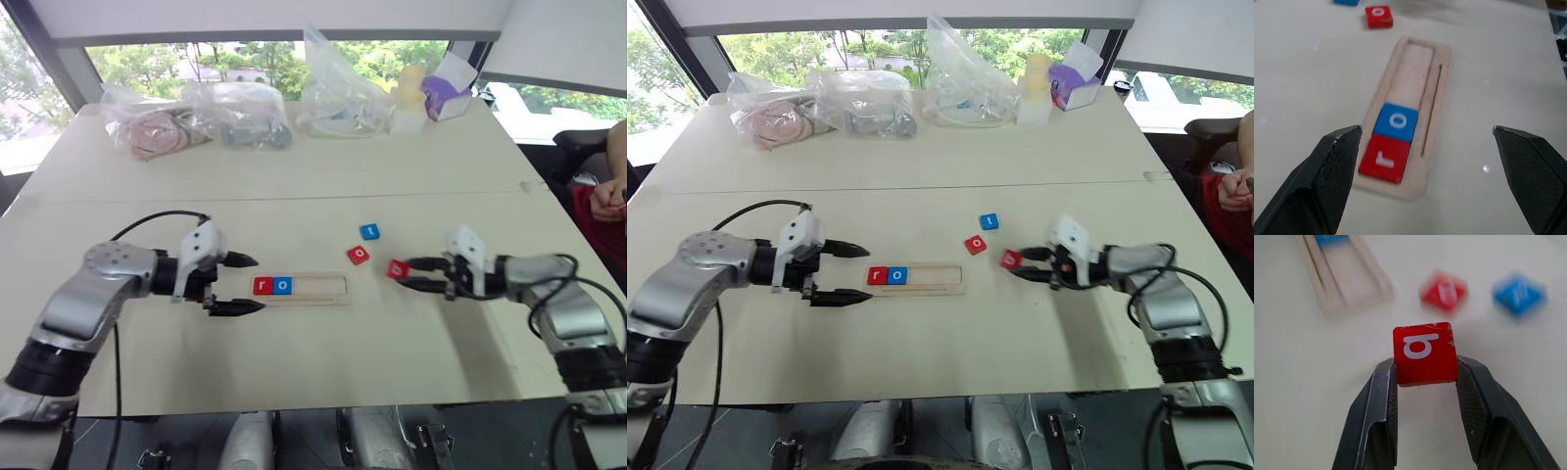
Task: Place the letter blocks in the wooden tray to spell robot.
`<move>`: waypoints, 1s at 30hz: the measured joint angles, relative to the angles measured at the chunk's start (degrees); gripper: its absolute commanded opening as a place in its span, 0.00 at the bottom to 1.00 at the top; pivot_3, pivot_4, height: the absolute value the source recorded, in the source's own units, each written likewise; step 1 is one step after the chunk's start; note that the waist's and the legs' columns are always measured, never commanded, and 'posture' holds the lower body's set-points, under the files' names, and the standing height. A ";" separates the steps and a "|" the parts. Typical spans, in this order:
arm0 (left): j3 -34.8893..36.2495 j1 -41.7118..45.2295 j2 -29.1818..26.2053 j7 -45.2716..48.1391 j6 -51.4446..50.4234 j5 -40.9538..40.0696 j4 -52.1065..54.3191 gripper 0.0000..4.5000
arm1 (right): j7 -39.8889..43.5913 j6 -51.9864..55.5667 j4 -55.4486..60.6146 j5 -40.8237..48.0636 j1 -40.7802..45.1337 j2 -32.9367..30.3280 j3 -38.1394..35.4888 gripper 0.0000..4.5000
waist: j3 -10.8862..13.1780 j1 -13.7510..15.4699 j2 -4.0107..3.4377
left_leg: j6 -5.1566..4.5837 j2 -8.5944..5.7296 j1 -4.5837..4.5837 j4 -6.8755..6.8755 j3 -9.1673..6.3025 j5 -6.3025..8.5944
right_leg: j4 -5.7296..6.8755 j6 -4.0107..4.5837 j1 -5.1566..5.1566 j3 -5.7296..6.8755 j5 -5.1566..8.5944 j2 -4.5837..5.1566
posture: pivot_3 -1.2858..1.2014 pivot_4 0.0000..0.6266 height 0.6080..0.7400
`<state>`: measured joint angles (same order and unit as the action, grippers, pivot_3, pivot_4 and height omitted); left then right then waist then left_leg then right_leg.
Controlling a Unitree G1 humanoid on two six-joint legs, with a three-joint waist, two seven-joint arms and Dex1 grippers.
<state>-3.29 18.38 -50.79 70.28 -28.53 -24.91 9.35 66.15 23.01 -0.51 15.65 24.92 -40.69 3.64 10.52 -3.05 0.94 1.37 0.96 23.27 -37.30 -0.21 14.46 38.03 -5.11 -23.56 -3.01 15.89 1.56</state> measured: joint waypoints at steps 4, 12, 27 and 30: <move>3.33 -3.53 -1.77 -0.28 -0.25 -0.74 1.08 1.00 | -3.95 8.36 4.87 -1.16 6.40 4.31 5.88 0.25 | 0.00 1.07 0.02 | 0.04 -0.02 0.04 -0.01 -0.16 -0.02 | -0.01 0.08 0.04 0.14 0.05 0.02 | 0.52 0.24 0.96; 6.35 -8.57 -1.84 -4.48 -3.53 -2.27 7.23 1.00 | -7.29 12.22 4.18 -5.63 10.08 10.53 16.87 0.25 | 0.00 2.05 0.03 | 0.04 -0.12 0.17 -0.01 -0.05 -0.02 | -0.13 0.04 -0.04 0.14 0.03 0.20 | 0.52 0.24 0.96; 7.59 -10.92 -1.79 -8.46 -6.47 -4.92 11.85 1.00 | -7.26 10.83 2.36 -8.27 10.97 12.68 20.99 0.25 | 0.00 1.90 0.03 | 0.04 -0.07 0.11 -0.01 -0.05 -0.02 | -0.05 0.05 -0.04 0.14 0.04 0.10 | 0.52 0.24 0.96; 7.59 -10.84 -1.74 -9.10 -7.05 -5.36 12.19 1.00 | -7.23 10.37 1.89 -8.61 11.36 12.74 20.98 0.25 | 0.00 1.92 0.03 | 0.04 -0.07 0.12 0.00 -0.06 -0.02 | -0.06 0.05 -0.04 0.14 0.04 0.10 | 0.52 0.24 0.96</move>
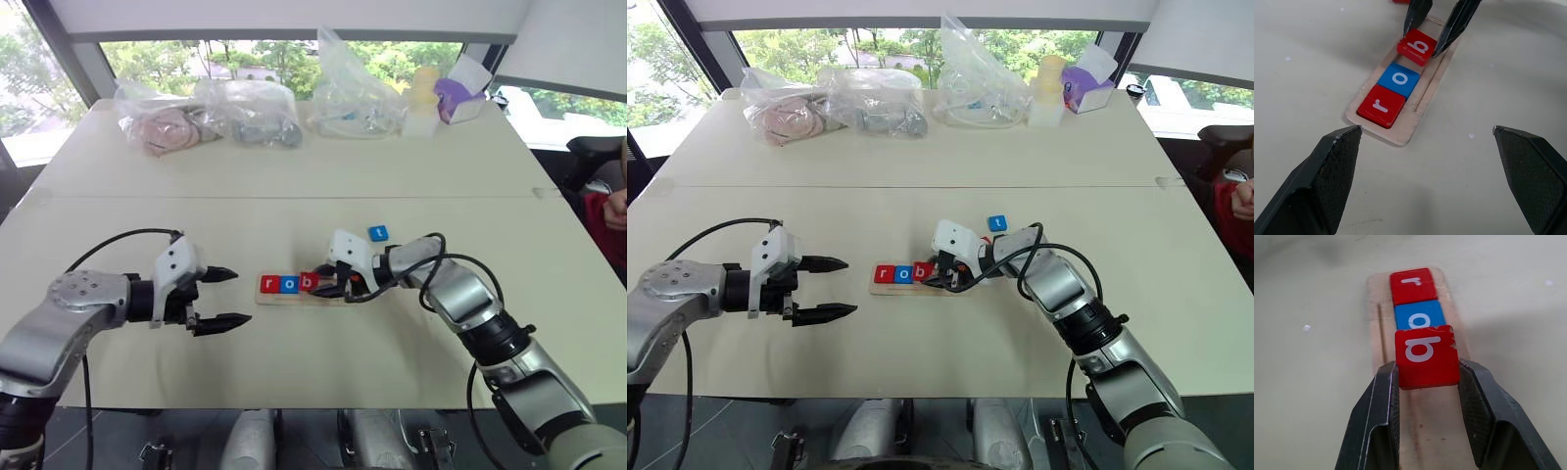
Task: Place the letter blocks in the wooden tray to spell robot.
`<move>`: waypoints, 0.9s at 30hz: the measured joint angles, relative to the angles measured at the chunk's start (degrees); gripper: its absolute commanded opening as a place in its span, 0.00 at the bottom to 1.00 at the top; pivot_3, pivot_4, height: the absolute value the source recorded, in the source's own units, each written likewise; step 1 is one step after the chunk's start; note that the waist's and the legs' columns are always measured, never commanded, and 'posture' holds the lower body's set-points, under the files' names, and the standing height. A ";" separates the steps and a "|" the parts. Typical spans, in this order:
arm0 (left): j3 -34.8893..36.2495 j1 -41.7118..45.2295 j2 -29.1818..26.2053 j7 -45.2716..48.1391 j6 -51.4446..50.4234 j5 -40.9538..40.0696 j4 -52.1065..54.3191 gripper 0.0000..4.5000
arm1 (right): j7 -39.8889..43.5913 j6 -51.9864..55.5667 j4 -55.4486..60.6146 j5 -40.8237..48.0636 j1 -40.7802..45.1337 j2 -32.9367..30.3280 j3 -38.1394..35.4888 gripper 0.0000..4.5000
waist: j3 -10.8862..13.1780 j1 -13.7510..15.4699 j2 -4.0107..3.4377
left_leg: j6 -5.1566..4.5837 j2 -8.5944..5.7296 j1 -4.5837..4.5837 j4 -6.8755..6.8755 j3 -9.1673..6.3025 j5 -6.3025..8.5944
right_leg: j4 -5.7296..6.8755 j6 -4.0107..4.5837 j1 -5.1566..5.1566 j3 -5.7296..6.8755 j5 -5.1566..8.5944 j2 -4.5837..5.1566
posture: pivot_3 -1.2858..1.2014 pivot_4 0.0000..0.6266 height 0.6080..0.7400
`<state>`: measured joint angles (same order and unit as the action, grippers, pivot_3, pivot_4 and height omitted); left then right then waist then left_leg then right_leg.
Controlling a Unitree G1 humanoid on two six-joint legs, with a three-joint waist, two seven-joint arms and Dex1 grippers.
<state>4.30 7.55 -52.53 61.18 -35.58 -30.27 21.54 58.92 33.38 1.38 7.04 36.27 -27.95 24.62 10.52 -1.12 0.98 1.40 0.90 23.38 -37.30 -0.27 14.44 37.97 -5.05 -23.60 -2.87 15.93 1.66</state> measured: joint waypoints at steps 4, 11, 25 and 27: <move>-0.07 0.05 0.32 -0.63 -0.23 -0.31 0.03 1.00 | 0.16 -0.07 -0.65 -0.08 0.00 0.16 0.00 0.25 | 0.00 -0.03 0.00 | 0.00 0.00 0.00 0.00 0.00 0.00 | 0.00 0.00 0.00 0.00 0.00 0.00 | 0.52 0.24 0.96; -0.08 0.51 0.76 -1.76 -0.37 -0.33 0.03 1.00 | 0.36 -0.90 -1.77 -0.77 0.39 1.51 0.84 0.92 | 0.00 -0.04 0.00 | 0.00 0.00 0.00 0.00 0.00 0.00 | 0.00 0.00 0.00 0.00 0.00 -0.01 | 0.52 0.24 0.96; 0.86 1.96 2.92 -3.65 -1.13 -2.52 0.07 1.00 | -4.71 4.51 0.27 3.34 0.50 -2.81 -14.01 0.99 | 0.00 0.29 0.00 | 0.00 -0.02 0.02 0.00 -0.02 0.00 | -0.02 0.00 0.02 0.00 0.00 0.04 | 0.52 0.24 0.96; 1.17 3.74 4.18 -4.51 -1.22 -3.06 0.21 1.00 | -7.75 8.54 3.34 4.88 -1.03 -3.01 -18.53 0.99 | 0.00 0.27 0.01 | 0.00 -0.01 0.01 0.02 -0.04 0.00 | -0.01 0.00 0.02 0.00 0.00 0.02 | 0.52 0.24 0.96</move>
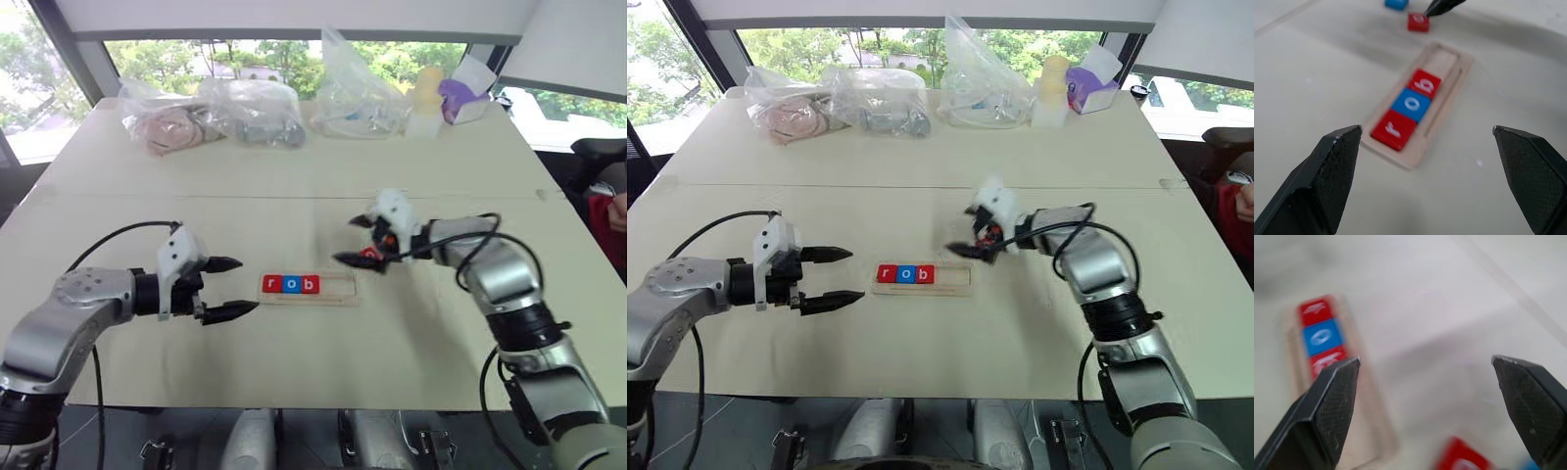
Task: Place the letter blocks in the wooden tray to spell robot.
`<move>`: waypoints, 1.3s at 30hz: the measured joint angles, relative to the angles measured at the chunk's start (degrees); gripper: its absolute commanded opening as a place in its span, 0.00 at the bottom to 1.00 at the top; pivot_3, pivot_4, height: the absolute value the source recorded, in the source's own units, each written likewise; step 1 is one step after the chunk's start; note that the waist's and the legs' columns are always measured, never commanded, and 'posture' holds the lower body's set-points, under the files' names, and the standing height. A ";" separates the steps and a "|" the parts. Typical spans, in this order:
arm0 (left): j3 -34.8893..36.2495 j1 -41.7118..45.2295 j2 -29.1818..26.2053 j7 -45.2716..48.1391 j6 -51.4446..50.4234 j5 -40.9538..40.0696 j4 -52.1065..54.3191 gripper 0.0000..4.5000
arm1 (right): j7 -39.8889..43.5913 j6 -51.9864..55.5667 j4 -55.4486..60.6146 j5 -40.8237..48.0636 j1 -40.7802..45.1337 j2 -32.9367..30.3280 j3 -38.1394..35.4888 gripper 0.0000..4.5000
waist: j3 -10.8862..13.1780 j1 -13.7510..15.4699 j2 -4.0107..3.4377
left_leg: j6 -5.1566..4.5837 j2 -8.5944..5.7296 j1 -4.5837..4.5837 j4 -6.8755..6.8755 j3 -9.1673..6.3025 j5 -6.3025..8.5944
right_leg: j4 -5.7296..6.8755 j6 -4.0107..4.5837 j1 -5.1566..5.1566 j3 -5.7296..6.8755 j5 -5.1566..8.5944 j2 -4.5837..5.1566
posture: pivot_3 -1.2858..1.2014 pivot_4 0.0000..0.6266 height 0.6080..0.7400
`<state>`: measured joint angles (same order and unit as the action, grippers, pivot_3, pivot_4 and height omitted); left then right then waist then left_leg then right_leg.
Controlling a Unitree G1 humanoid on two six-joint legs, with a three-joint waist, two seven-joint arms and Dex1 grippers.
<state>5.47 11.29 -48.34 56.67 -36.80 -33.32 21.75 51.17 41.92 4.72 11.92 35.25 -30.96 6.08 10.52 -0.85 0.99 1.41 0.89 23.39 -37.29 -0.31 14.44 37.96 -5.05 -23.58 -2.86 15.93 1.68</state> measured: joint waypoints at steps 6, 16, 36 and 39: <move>-2.29 5.89 5.06 -2.21 0.08 -0.82 0.27 1.00 | -12.59 13.31 9.14 0.56 -7.01 3.37 -4.81 0.99 | -0.01 -0.25 0.01 | 0.00 0.00 -0.01 0.00 0.01 0.00 | 0.04 0.00 -0.01 -0.03 0.00 -0.06 | 0.52 0.24 0.96; -5.83 9.93 6.82 -1.47 0.94 0.32 -2.11 1.00 | -26.15 21.50 14.07 -0.16 -12.23 10.05 -3.76 0.99 | -0.01 -0.29 0.01 | 0.00 -0.02 -0.01 0.00 0.05 0.00 | 0.03 -0.01 -0.02 -0.06 0.00 -0.11 | 0.52 0.24 0.96; -8.71 7.53 4.75 0.87 2.23 2.65 -1.52 1.00 | -38.52 19.64 12.24 -4.29 -12.41 15.25 -4.11 0.25 | -0.03 -1.09 0.04 | 0.01 -0.01 0.00 0.02 0.01 -0.01 | 0.03 0.00 -0.01 -0.06 0.01 -0.12 | 0.52 0.24 0.96; -11.73 7.60 4.93 2.46 3.67 4.40 -1.46 1.00 | -44.40 24.81 19.76 -5.42 -15.47 19.02 -9.89 0.25 | -0.03 -0.84 0.04 | 0.01 -0.02 0.03 0.05 -0.01 -0.01 | 0.01 -0.01 -0.02 -0.06 0.01 -0.11 | 0.52 0.24 0.96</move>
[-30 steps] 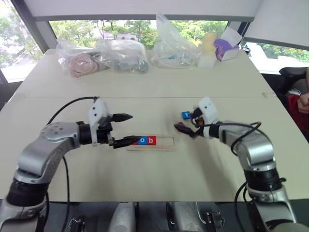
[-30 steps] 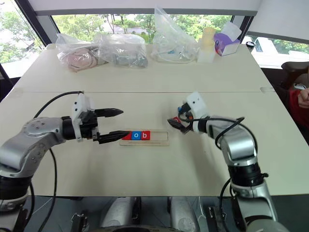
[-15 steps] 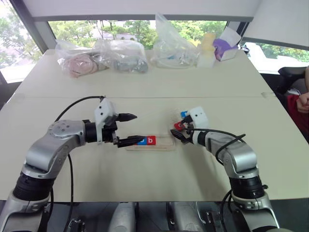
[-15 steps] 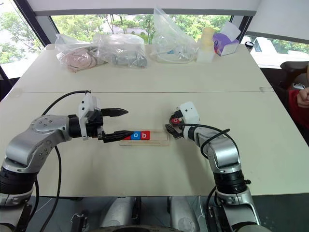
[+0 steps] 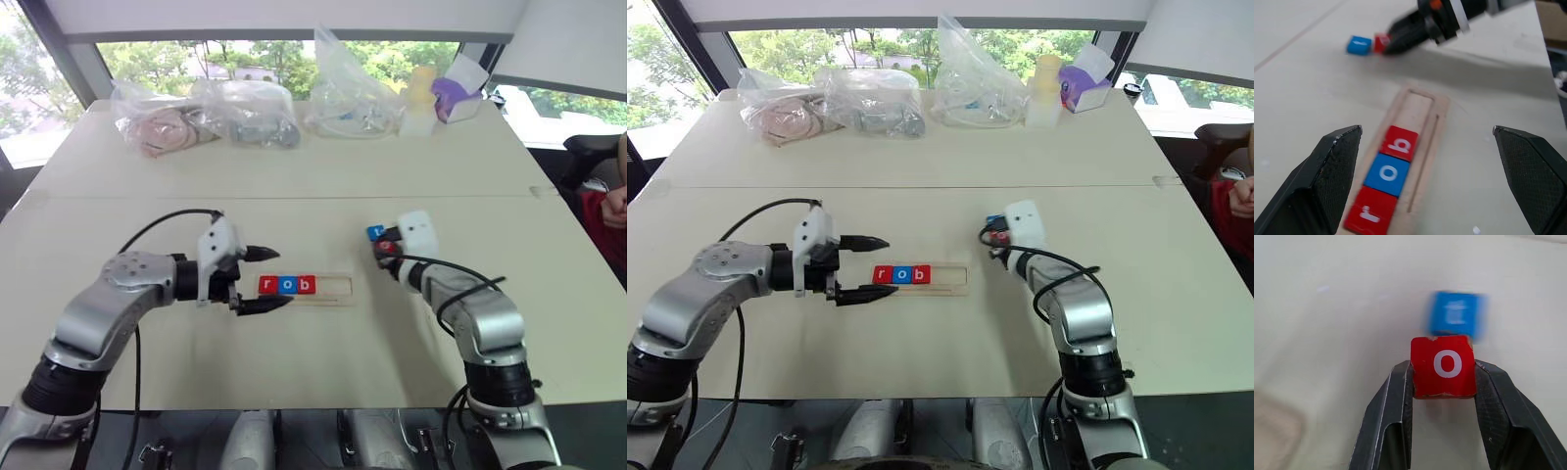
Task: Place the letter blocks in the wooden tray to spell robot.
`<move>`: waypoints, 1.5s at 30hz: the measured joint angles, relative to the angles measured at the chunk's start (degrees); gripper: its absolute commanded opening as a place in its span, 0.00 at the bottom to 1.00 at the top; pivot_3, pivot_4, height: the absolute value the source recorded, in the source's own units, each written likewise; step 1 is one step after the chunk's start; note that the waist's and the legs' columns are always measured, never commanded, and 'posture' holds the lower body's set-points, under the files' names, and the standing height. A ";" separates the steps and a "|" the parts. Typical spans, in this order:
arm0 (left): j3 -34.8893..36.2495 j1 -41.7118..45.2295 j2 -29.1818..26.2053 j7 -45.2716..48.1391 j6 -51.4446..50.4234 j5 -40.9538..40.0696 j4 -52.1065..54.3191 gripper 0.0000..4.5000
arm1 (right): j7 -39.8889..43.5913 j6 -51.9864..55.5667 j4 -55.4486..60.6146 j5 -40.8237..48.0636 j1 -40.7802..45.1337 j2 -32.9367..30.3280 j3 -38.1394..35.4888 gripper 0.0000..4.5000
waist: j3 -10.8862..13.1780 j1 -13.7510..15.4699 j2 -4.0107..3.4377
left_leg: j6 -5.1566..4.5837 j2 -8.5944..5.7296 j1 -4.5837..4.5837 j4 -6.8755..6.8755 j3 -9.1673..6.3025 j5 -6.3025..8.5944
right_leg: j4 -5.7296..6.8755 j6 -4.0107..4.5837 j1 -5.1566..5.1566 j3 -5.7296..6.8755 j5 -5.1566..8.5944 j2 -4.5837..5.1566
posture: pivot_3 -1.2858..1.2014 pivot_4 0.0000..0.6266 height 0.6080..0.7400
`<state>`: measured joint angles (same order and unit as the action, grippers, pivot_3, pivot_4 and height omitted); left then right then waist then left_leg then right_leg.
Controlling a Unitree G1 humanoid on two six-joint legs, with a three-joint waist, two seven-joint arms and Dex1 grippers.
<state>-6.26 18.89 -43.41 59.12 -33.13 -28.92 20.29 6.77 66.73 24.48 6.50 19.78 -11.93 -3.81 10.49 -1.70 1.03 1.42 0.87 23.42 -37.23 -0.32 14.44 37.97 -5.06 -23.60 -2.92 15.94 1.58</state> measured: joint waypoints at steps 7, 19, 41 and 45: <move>-4.52 5.59 4.08 3.31 2.92 1.84 -3.74 1.00 | -7.03 12.50 15.56 -1.67 -5.48 8.31 -3.36 0.25 | -0.01 -0.49 -0.01 | 0.06 0.01 -0.05 0.00 0.02 -0.04 | 0.02 0.01 0.00 -0.02 0.00 -0.04 | 0.52 0.24 0.96; -7.43 9.99 7.43 6.98 6.05 4.68 -10.99 1.00 | -9.21 14.87 14.74 -2.93 -7.06 12.81 -3.91 0.99 | -0.01 -0.80 -0.01 | 0.06 0.00 -0.02 0.04 0.02 -0.04 | 0.01 0.00 -0.04 -0.02 0.00 -0.03 | 0.52 0.24 0.96; 5.61 -1.13 -6.64 6.46 -9.28 -8.64 7.64 1.00 | 59.08 -51.64 -30.76 7.95 -5.98 -34.16 0.50 0.99 | 0.09 -0.83 0.00 | -0.02 0.05 -0.15 -0.07 0.12 0.01 | -0.21 -0.04 0.21 -0.03 0.05 -0.03 | 0.52 0.24 0.96; 6.44 -2.10 -7.82 5.37 -10.27 -9.27 8.00 1.00 | 60.05 -57.27 -35.79 5.86 -4.89 -33.90 2.73 0.99 | 0.08 -0.76 0.00 | -0.02 0.04 -0.14 -0.06 0.11 0.01 | -0.19 -0.04 0.22 -0.03 0.05 -0.04 | 0.52 0.24 0.96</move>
<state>0.17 16.79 -51.23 64.49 -43.40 -38.20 28.30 66.82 9.46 -11.31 12.36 14.89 -45.83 -1.08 10.57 -2.46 1.03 1.40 0.91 23.27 -37.29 -0.21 14.44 37.78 -5.10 -23.38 -2.95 15.99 1.54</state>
